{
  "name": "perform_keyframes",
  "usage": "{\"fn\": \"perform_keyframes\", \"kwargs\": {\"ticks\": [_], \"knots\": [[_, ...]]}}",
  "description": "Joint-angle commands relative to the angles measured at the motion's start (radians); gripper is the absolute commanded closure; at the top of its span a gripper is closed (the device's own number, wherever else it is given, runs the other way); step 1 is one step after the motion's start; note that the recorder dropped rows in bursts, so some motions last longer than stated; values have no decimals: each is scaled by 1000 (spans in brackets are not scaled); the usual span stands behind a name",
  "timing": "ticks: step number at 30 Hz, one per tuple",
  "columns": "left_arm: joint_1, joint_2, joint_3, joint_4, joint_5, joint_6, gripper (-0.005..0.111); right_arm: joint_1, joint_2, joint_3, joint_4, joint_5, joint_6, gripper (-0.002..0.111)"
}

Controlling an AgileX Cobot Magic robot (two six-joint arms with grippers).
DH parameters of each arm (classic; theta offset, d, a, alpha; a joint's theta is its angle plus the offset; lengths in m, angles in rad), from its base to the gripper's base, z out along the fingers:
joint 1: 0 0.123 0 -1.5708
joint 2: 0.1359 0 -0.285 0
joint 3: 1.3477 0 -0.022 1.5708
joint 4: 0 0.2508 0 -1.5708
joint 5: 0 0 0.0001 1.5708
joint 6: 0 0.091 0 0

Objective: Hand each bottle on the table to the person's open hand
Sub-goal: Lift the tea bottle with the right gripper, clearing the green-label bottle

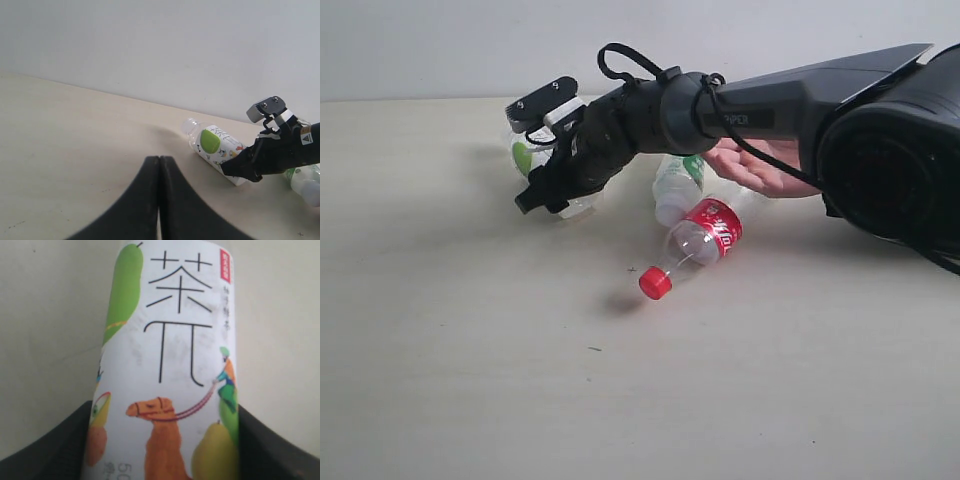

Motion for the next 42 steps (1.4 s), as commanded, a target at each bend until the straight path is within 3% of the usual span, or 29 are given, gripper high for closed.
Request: {"fn": "perform_keyframes", "kwargs": {"ticks": [1, 8, 42], "knots": [[-4, -5, 0, -6, -3, -3, 107, -1, -5, -7, -5, -16, 0, 83], [-4, -5, 0, -6, -3, -3, 107, -1, -5, -7, -8, -16, 0, 108], [-4, -5, 0, -6, -3, -3, 107, -1, -106, -4, 3, -7, 0, 108]]}}
